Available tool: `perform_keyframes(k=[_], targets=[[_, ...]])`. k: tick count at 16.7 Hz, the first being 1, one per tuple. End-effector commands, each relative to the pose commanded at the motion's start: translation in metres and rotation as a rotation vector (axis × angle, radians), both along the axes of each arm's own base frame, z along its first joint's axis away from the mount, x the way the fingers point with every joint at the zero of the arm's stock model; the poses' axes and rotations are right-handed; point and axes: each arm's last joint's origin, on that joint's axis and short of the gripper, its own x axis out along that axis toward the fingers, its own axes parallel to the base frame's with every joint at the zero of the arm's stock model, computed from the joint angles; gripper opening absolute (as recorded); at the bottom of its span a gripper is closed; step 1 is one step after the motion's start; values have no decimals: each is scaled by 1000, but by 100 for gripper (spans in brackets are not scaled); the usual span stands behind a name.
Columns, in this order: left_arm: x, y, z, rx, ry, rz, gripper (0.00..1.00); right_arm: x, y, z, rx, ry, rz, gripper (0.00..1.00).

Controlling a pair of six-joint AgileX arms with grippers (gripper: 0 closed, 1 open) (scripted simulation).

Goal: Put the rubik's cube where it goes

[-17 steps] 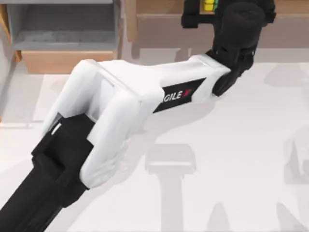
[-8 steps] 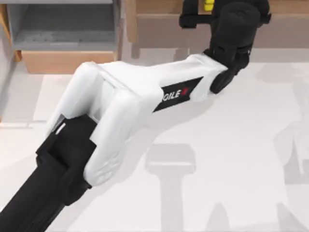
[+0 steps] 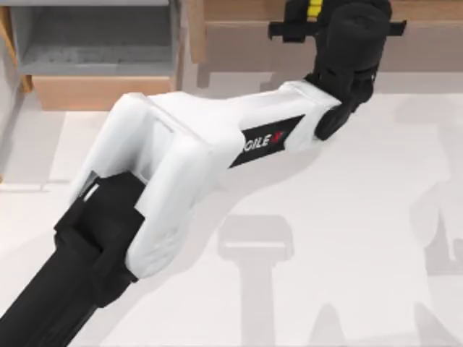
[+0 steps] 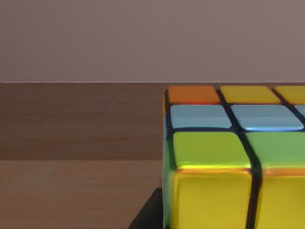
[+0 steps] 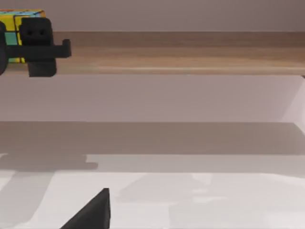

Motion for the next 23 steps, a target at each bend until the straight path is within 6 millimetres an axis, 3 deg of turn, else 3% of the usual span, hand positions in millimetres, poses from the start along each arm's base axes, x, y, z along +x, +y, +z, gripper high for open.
perform_keyframes(k=[3, 4, 13, 16, 19, 21, 23], targets=[[0, 0, 0, 0, 0, 0, 2, 0, 0, 0, 0, 0, 0, 100], [0, 0, 0, 0, 0, 0, 0, 0, 0, 0, 0, 0, 0, 100], [-1, -1, 2, 1, -2, 1, 0, 0, 0, 0, 0, 0, 0, 100], [5, 11, 40, -53, -43, 85, 0, 0, 0, 0, 0, 0, 0, 100], [-14, 0, 60, -120, -89, 78, 0, 0, 0, 0, 0, 0, 0, 100], [-29, -11, 58, -131, -87, 21, 0, 0, 0, 0, 0, 0, 0, 100], [-32, -12, 46, -87, -61, -15, 0, 0, 0, 0, 0, 0, 0, 100]])
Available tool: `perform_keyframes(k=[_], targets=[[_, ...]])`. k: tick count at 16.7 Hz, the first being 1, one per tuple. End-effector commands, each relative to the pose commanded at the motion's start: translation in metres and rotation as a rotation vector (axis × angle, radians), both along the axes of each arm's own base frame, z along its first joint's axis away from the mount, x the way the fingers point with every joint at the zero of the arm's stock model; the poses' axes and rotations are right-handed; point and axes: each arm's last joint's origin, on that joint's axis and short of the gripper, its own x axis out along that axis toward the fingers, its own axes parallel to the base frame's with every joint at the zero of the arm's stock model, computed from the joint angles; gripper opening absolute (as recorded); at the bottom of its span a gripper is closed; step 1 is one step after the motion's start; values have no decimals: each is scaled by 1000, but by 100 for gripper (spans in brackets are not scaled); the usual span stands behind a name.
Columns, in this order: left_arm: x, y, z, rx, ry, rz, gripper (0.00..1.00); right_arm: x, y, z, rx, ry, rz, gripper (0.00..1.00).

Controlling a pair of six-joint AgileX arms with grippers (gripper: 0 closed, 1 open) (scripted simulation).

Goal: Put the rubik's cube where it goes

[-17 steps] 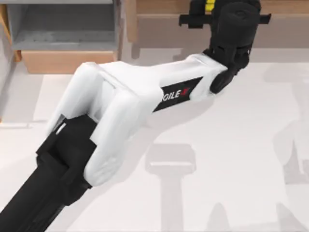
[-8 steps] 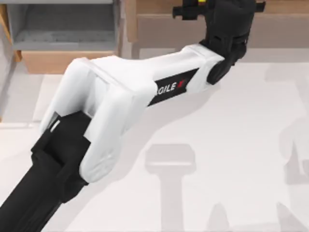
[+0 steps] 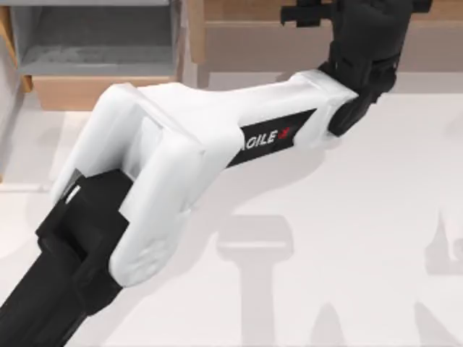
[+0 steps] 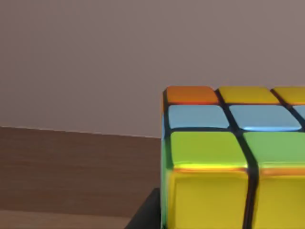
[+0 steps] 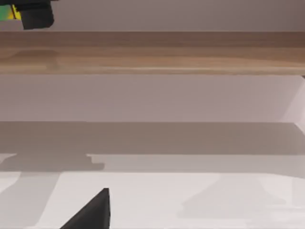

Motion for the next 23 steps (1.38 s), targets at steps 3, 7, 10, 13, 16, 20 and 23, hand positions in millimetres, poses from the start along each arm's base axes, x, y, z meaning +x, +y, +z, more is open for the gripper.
perform_keyframes(k=[3, 7, 10, 13, 16, 20, 23], targets=[[10, 10, -24, 86, 58, 10, 0, 0, 0, 0, 0, 0, 0, 100], [9, 9, -23, 85, 56, 9, 0, 0, 0, 0, 0, 0, 0, 100], [5, 5, -17, 88, 52, -8, 0, 0, 0, 0, 0, 0, 0, 100], [-14, -12, 2, 125, 49, -92, 0, 0, 0, 0, 0, 0, 0, 100], [-40, -31, 26, 203, 62, -216, 0, 0, 0, 0, 0, 0, 0, 100], [-73, -48, 53, 368, 123, -407, 0, 0, 0, 0, 0, 0, 0, 100], [-85, -44, 64, 524, 222, -538, 0, 0, 0, 0, 0, 0, 0, 100]])
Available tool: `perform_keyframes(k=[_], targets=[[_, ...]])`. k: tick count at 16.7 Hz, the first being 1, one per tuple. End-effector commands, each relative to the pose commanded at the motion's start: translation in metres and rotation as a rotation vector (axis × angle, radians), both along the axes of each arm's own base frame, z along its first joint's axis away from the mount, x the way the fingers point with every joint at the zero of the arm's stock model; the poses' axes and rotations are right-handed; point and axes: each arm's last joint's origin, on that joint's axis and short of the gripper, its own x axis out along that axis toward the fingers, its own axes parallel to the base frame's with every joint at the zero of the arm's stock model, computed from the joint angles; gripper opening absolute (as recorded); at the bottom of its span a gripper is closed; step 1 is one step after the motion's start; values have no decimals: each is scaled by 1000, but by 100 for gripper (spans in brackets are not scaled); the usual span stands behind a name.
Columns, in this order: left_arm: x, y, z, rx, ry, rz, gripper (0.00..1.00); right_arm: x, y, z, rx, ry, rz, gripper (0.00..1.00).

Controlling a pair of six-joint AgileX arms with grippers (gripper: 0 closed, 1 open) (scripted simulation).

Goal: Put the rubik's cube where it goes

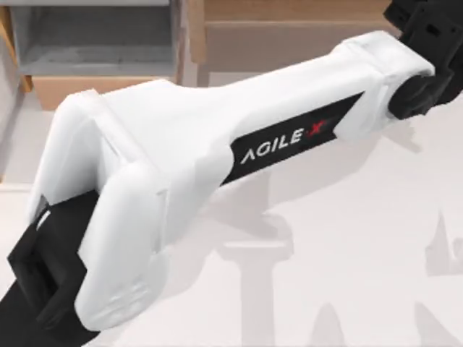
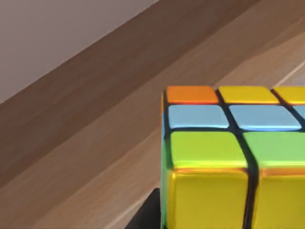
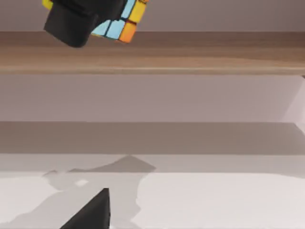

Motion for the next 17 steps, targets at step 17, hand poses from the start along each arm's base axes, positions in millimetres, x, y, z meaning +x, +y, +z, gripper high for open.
perform_keyframes(k=[17], targets=[[125, 380, 27, 505, 1026, 307, 0, 0, 0, 0, 0, 0, 0, 100]])
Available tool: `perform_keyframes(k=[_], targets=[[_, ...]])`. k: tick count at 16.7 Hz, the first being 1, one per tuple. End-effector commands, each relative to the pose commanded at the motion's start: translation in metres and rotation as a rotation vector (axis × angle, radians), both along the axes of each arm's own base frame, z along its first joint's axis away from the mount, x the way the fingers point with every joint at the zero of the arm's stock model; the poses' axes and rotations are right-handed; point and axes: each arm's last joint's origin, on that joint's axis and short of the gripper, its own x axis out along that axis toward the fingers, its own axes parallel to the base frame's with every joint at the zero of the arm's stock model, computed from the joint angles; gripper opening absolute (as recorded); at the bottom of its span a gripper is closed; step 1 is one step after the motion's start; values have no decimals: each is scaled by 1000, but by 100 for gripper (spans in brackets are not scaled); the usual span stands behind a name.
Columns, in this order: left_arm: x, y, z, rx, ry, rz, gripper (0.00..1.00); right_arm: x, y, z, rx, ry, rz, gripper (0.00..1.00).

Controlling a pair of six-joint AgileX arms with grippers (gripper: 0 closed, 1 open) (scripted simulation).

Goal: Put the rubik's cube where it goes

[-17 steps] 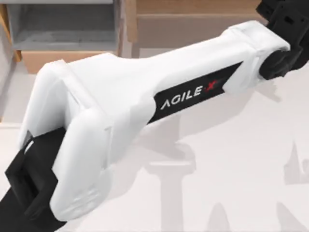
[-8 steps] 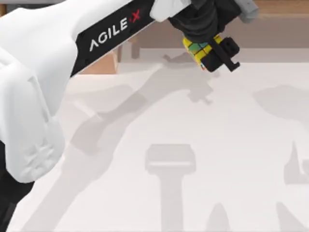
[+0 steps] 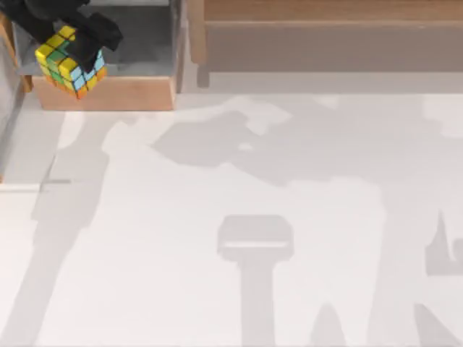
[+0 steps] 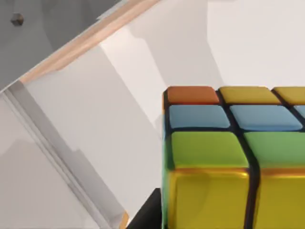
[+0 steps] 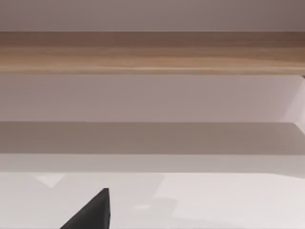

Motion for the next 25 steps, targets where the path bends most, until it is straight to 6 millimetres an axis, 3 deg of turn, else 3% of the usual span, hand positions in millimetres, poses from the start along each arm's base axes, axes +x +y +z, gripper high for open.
perform_keyframes(k=[3, 5, 6, 9, 12, 14, 20, 25], targets=[[7, 99, 9, 4, 2, 212, 0, 0, 0, 0, 0, 0, 0, 100], [8, 154, 7, 0, -11, 337, 0, 0, 0, 0, 0, 0, 0, 100], [9, 178, 2, -3, -14, 393, 0, 0, 0, 0, 0, 0, 0, 100], [17, 228, -40, -32, 36, 510, 0, 0, 0, 0, 0, 0, 0, 100], [26, 248, -86, -68, 102, 568, 0, 0, 0, 0, 0, 0, 0, 100], [30, 251, -103, -83, 128, 579, 0, 0, 0, 0, 0, 0, 0, 100], [30, 251, -103, -83, 128, 579, 0, 0, 0, 0, 0, 0, 0, 100], [30, 251, -103, -83, 128, 579, 38, 0, 0, 0, 0, 0, 0, 100]])
